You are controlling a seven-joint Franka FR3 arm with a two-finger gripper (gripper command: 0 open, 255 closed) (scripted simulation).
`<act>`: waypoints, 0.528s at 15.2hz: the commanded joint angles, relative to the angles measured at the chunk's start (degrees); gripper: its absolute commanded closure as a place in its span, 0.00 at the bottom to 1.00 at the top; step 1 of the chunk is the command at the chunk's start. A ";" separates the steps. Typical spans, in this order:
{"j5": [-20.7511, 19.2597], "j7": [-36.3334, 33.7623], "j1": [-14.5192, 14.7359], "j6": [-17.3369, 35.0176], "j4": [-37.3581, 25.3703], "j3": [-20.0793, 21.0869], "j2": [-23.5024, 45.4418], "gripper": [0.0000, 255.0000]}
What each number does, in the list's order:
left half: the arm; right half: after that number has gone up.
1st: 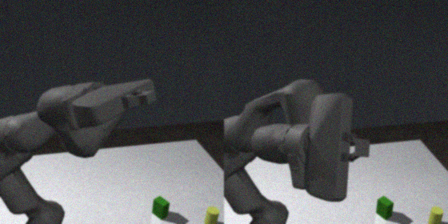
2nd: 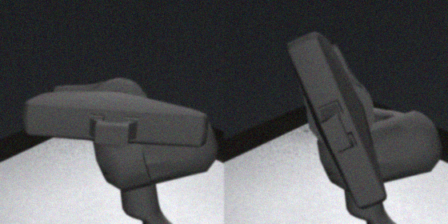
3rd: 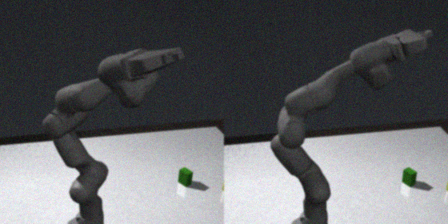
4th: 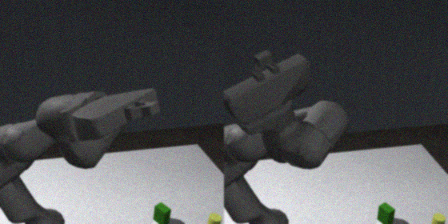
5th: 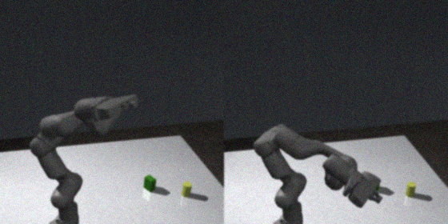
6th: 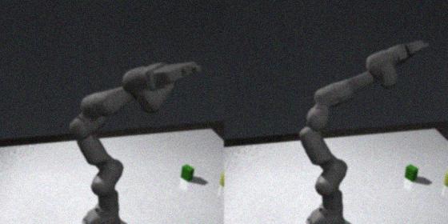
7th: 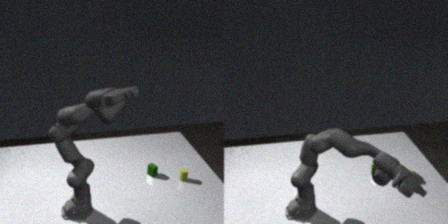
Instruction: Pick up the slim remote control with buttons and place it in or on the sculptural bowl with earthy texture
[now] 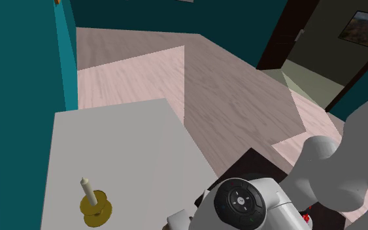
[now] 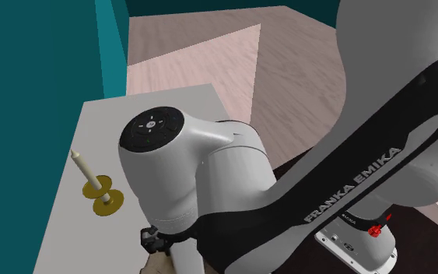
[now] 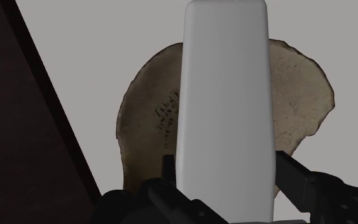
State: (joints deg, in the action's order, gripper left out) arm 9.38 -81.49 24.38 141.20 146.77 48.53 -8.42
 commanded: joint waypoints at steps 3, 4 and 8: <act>-2.73 -2.06 -0.92 2.81 0.69 0.90 2.70 1.00; -2.72 -2.05 -0.91 2.81 0.69 0.89 2.70 1.00; -2.73 -2.06 -0.91 2.81 0.69 0.89 2.70 1.00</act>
State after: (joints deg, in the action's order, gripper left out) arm 6.66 -83.55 23.48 143.99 147.46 49.42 -5.72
